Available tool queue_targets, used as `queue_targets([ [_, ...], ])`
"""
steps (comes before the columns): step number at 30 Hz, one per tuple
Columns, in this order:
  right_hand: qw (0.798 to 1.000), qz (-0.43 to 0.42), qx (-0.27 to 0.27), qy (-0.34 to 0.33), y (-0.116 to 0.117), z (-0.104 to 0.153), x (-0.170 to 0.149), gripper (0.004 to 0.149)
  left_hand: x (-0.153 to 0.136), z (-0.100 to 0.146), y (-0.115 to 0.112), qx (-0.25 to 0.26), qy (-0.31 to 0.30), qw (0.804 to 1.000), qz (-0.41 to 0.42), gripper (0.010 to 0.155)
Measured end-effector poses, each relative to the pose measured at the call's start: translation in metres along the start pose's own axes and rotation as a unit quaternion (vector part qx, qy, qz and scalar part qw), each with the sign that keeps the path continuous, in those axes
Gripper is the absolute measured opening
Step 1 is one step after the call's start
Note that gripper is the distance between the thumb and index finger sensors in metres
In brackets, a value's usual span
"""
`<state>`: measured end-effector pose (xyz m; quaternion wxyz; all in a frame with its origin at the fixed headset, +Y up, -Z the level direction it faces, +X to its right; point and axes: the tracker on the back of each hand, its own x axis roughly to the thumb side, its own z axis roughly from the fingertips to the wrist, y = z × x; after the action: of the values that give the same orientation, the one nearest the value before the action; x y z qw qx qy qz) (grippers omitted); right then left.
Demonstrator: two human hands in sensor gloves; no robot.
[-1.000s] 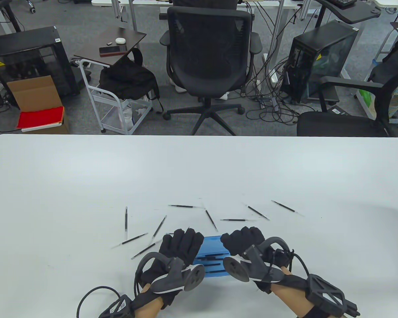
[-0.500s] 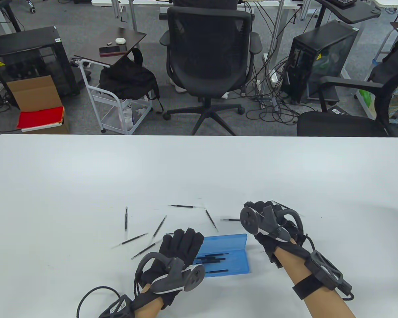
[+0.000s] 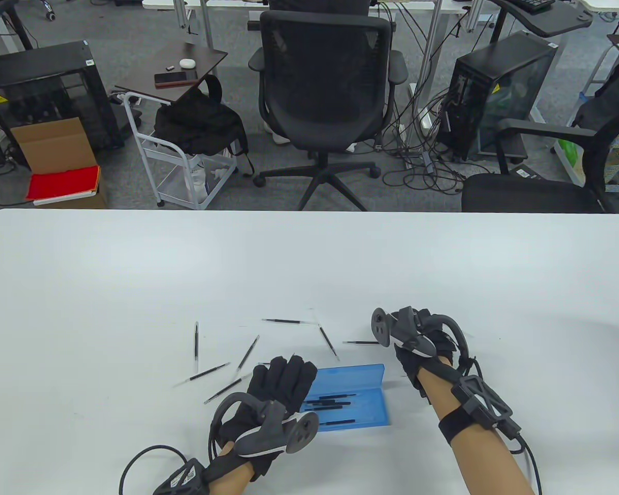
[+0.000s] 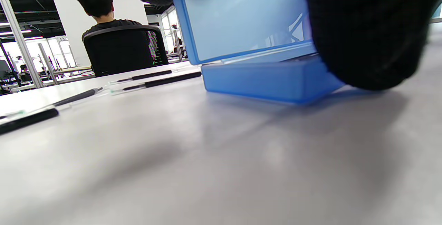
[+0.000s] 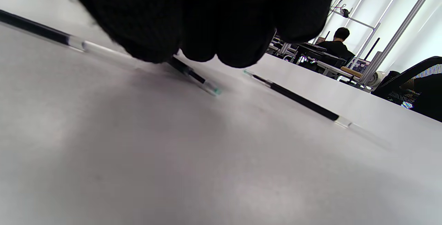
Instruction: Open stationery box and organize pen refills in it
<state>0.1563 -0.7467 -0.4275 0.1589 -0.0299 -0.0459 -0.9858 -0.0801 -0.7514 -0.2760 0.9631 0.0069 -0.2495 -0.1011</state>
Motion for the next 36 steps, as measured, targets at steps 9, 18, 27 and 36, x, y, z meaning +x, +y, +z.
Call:
queue_targets([
  [9,1.000,0.023,-0.005,0.012,0.007,-0.006,0.006,0.053,0.000,0.000,0.000,0.000,0.000,1.000,0.000,0.121],
  [18,0.999,0.025,-0.020,0.027,0.005,-0.005,0.006,0.049,0.000,0.000,0.000,0.000,0.000,1.000,0.001,0.121],
  [27,0.999,-0.011,-0.015,0.041,0.005,-0.010,-0.001,0.053,0.000,0.000,0.000,0.000,0.000,1.000,0.000,0.121],
  [36,0.998,-0.030,-0.027,0.042,0.002,-0.007,-0.019,0.056,0.000,0.000,0.000,0.000,0.000,1.000,0.001,0.121],
])
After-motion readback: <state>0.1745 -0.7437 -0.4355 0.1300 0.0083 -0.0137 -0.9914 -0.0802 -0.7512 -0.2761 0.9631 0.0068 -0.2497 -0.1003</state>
